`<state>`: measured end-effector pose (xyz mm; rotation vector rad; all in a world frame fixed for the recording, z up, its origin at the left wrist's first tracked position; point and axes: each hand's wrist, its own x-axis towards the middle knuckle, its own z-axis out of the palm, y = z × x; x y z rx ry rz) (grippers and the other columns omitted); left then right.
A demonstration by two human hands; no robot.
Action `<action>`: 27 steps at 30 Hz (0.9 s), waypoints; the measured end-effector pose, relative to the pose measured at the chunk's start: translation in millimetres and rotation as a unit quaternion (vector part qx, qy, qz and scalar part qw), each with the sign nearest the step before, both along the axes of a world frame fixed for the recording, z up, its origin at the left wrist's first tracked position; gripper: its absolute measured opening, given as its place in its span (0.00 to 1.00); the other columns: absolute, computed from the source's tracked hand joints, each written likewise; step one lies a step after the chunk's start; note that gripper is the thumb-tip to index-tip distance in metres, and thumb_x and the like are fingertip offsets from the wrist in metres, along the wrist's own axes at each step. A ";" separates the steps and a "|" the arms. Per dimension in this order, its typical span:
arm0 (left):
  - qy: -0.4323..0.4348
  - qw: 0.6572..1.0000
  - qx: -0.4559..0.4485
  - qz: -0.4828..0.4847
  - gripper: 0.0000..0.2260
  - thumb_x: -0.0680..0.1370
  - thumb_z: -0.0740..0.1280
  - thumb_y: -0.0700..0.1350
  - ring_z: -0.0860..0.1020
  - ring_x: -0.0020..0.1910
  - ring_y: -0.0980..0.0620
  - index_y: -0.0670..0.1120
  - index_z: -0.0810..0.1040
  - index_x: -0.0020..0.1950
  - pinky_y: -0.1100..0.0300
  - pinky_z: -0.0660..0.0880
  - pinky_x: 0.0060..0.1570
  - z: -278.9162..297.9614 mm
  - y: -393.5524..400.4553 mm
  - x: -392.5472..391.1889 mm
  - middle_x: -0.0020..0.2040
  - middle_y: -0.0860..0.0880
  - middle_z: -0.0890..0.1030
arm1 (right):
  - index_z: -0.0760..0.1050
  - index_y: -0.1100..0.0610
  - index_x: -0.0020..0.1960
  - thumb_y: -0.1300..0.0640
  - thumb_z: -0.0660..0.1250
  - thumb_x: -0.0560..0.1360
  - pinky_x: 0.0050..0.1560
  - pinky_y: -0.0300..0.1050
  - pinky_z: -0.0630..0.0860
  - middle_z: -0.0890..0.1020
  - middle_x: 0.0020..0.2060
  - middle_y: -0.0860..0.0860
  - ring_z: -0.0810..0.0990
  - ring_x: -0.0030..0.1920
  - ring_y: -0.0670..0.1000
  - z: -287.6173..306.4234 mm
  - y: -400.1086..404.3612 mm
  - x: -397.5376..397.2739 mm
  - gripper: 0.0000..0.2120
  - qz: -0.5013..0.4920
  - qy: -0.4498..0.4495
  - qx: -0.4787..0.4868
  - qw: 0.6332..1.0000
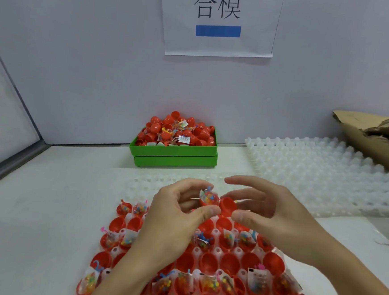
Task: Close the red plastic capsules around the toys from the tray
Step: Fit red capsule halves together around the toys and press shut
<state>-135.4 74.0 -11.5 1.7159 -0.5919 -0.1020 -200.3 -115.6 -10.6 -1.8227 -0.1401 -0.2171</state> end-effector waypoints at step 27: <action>-0.018 0.997 -0.062 -0.040 0.07 0.79 0.67 0.39 0.84 0.46 0.51 0.48 0.83 0.48 0.57 0.82 0.49 -1.8 1.2 -0.5 0.43 0.48 0.85 | 0.83 0.55 0.53 0.54 0.70 0.70 0.42 0.35 0.80 0.87 0.45 0.50 0.87 0.44 0.52 0.9 12.1 0.3 0.13 -0.077 -0.036 0.113 0.990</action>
